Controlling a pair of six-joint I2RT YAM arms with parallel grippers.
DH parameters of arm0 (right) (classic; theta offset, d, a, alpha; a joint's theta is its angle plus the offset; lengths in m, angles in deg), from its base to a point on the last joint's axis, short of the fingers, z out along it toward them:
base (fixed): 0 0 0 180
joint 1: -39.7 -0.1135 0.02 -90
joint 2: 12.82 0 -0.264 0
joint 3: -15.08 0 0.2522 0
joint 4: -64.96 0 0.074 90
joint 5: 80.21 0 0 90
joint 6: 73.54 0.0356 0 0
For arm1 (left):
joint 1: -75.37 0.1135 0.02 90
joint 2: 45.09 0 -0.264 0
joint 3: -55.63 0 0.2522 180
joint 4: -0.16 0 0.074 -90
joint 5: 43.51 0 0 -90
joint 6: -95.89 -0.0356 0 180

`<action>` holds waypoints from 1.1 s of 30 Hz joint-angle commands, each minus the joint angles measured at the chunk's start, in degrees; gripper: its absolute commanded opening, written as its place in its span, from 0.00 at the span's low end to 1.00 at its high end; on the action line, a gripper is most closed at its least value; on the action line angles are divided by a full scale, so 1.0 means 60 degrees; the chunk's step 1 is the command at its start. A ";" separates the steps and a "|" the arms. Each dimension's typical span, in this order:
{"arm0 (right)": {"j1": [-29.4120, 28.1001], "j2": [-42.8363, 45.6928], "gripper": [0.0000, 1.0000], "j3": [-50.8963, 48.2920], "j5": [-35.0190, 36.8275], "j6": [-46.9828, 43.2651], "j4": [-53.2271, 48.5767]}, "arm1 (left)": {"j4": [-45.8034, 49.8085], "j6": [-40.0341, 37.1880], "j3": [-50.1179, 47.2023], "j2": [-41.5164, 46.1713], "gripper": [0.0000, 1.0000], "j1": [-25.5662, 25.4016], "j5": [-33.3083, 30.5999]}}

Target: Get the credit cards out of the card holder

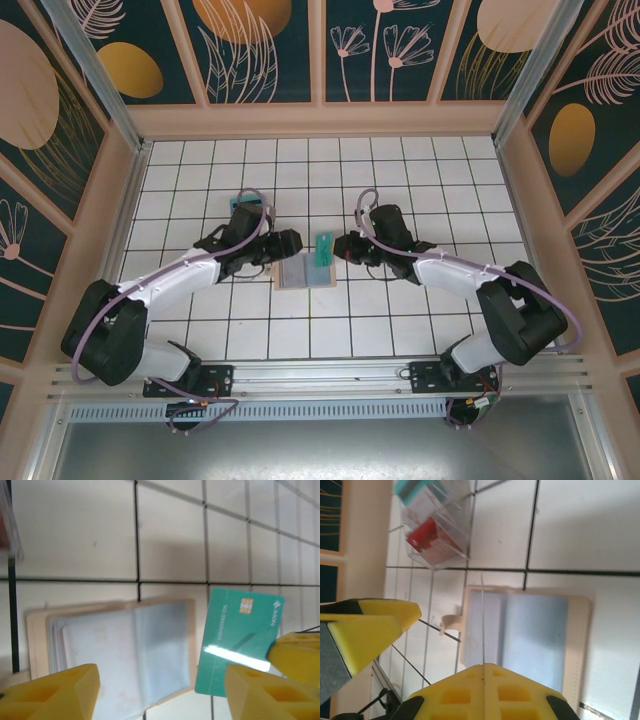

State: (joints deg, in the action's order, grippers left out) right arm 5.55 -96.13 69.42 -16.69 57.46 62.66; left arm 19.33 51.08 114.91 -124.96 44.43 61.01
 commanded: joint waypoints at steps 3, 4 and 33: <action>0.0198 0.0496 0.00 0.0604 -0.0128 -0.0083 -0.0156 | 0.0314 -0.0033 0.0744 0.0321 0.61 0.0664 0.0773; 0.0206 0.0527 0.00 0.0647 -0.0232 -0.0044 -0.0058 | 0.0181 -0.0010 0.0743 0.0345 0.59 0.0807 0.0983; 0.0387 -0.0190 0.00 0.0207 -0.2552 0.2093 0.4353 | -0.5468 0.3324 -0.1294 0.0649 0.36 0.1699 0.4708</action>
State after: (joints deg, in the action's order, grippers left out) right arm 7.54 -96.67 71.05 -30.61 68.97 84.78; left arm -9.89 69.97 107.81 -122.60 54.38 87.66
